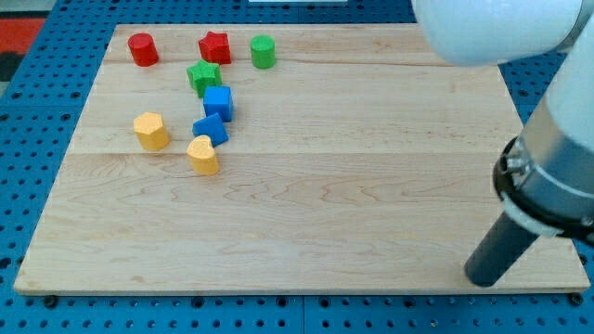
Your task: Move your arm towards the center of the board
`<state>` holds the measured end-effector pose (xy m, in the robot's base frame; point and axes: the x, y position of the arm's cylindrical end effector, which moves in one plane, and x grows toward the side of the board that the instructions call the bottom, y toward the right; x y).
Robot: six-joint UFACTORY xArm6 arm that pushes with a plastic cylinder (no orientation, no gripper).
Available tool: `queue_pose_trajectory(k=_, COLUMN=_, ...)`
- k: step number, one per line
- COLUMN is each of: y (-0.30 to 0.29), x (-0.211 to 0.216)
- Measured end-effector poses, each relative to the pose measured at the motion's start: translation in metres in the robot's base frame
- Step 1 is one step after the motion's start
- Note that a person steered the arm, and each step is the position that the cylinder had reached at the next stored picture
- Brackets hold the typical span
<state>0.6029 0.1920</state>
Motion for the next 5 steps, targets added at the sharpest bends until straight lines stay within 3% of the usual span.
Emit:
queue_pose_trajectory(k=1, y=0.039, x=-0.026)
queue_pose_trajectory(k=3, y=-0.047, x=-0.193)
queue_pose_trajectory(k=5, y=-0.207, x=-0.230)
